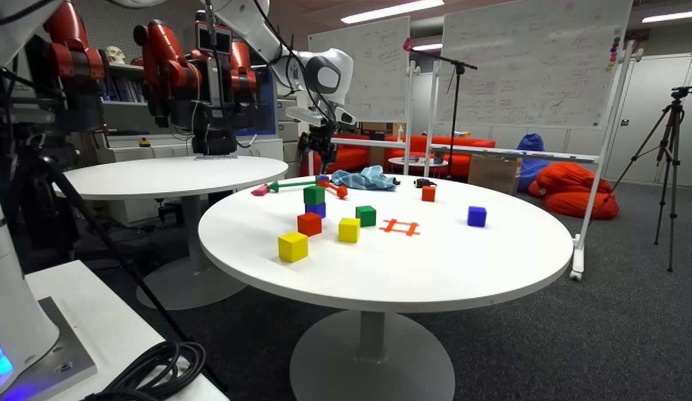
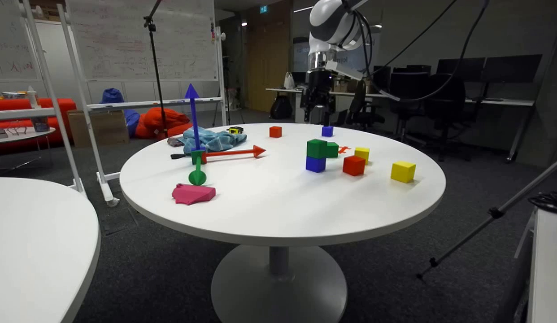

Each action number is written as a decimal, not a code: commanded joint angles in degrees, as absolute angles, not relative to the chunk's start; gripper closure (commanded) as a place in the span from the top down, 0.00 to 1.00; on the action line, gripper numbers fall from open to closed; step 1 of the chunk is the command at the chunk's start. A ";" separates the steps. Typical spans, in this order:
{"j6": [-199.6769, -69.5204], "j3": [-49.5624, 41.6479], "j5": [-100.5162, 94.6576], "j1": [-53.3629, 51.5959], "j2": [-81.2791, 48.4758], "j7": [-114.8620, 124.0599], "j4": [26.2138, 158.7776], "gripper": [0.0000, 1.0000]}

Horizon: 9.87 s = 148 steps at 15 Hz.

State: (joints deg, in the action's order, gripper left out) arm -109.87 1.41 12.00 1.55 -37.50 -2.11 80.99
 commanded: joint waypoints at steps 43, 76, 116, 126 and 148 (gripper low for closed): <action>-101.22 0.13 -1.22 -2.12 -48.53 -0.06 67.63 1.00; -99.93 0.47 1.77 1.79 -51.95 -0.73 64.60 0.28; -113.81 -0.19 16.88 12.28 -43.26 -1.79 81.70 1.00; -137.54 1.66 17.78 8.54 -29.18 -3.43 103.41 1.00; -144.00 3.18 15.42 7.25 -21.53 -7.76 117.17 1.00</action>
